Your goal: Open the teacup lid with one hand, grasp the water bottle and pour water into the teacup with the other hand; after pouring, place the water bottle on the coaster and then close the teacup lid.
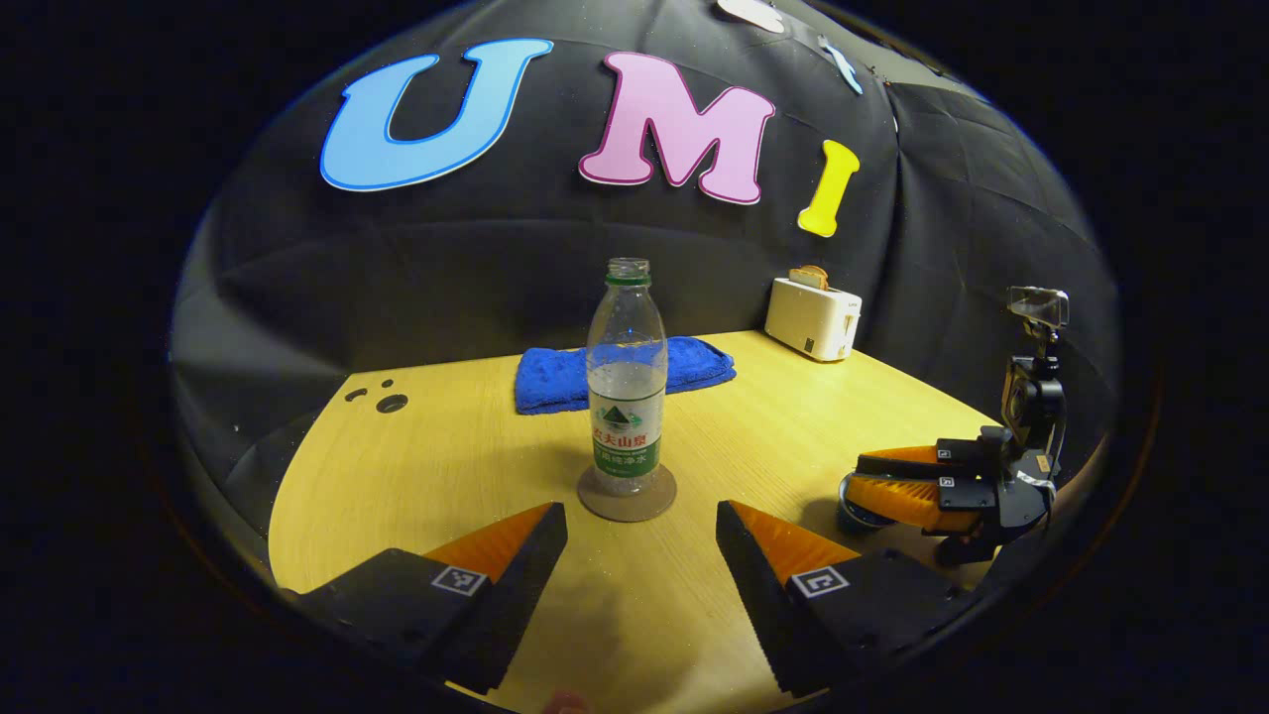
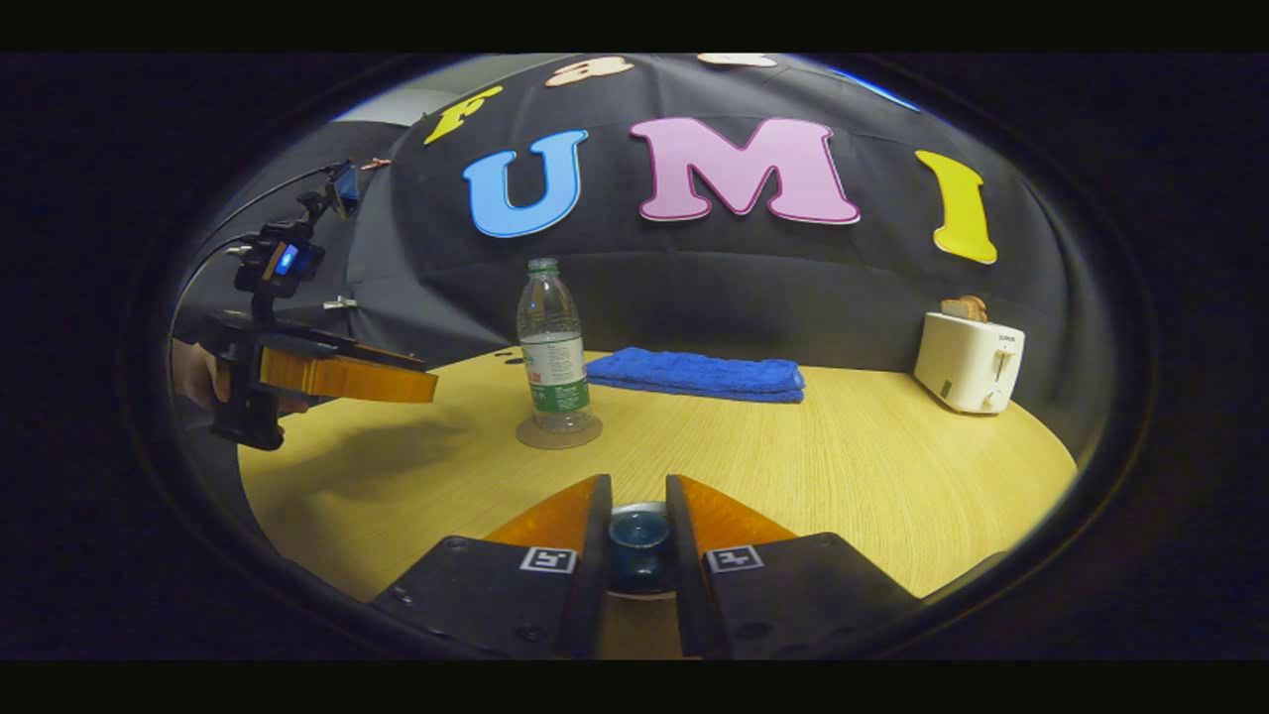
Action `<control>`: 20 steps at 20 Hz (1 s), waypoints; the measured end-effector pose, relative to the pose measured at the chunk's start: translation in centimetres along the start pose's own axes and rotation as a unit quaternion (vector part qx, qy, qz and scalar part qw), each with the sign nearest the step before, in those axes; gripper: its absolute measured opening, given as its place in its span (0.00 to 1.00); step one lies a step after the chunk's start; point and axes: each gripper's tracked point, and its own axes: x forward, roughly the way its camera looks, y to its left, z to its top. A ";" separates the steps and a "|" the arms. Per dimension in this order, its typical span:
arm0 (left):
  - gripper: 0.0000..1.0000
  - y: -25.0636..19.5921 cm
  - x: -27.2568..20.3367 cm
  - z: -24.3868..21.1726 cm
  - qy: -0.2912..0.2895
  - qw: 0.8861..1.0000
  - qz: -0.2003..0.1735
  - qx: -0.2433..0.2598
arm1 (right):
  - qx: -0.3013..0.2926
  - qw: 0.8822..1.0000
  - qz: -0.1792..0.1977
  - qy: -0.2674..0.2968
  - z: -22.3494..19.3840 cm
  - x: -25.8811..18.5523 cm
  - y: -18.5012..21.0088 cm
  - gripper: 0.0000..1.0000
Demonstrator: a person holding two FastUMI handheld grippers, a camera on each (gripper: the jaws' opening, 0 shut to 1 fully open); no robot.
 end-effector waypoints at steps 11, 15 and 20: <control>0.95 -0.4 -8.6 12.1 -0.099 0.987 0.128 0.007 | -0.001 0.999 -0.024 -0.033 12.9 -5.9 -3.0 0.96; 0.95 -2.9 -14.7 19.4 -0.170 0.966 0.195 0.026 | -0.008 0.996 -0.055 -0.070 20.7 -9.9 -5.2 1.00; 0.96 -7.0 -20.8 22.9 -0.213 0.952 0.219 0.013 | -0.003 0.989 -0.094 -0.115 26.8 -15.2 -5.9 1.00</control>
